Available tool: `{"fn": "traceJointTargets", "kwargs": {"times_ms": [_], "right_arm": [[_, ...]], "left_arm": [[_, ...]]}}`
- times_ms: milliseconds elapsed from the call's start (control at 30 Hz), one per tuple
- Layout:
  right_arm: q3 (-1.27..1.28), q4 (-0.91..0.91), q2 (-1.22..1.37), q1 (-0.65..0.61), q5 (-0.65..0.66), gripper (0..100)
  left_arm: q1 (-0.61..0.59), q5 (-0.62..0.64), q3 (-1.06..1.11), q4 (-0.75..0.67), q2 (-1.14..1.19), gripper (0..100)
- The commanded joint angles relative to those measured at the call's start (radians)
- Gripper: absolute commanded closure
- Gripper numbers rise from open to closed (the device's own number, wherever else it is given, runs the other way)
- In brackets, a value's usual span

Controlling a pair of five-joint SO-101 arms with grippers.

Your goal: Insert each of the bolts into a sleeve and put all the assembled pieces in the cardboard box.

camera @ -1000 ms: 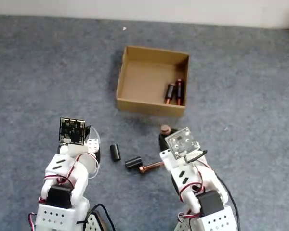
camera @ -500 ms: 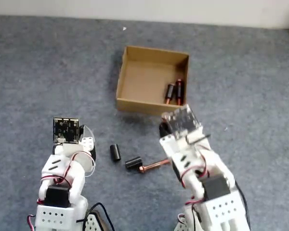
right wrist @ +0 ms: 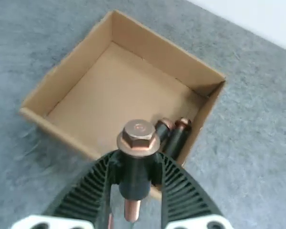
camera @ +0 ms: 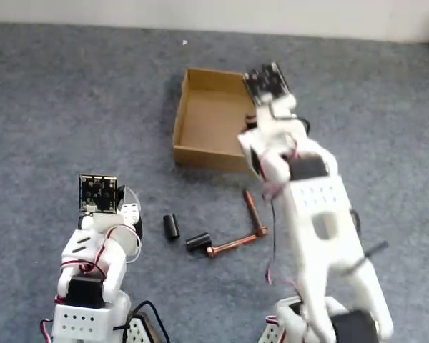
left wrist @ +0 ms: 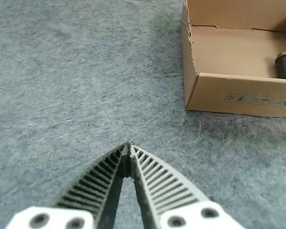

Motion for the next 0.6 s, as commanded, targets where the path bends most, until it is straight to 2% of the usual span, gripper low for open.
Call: {"fn": "traceJointTargets", "kwargs": {"times_ms": [0, 367, 567], "right_arm": [[-0.248, -0.007, 0.213, 0.012, -0.012, 99.3], [-0.641, -0.002, 0.677, 0.013, -0.014, 98.7], [-0.688, -0.001, 0.713, 0.01, -0.014, 87.0]], "left_arm": [[-0.007, -0.014, 0.022, 0.005, -0.008, 99], [-0.007, -0.014, 0.022, 0.005, -0.008, 99], [-0.01, -0.014, 0.022, 0.005, -0.008, 99]]}}
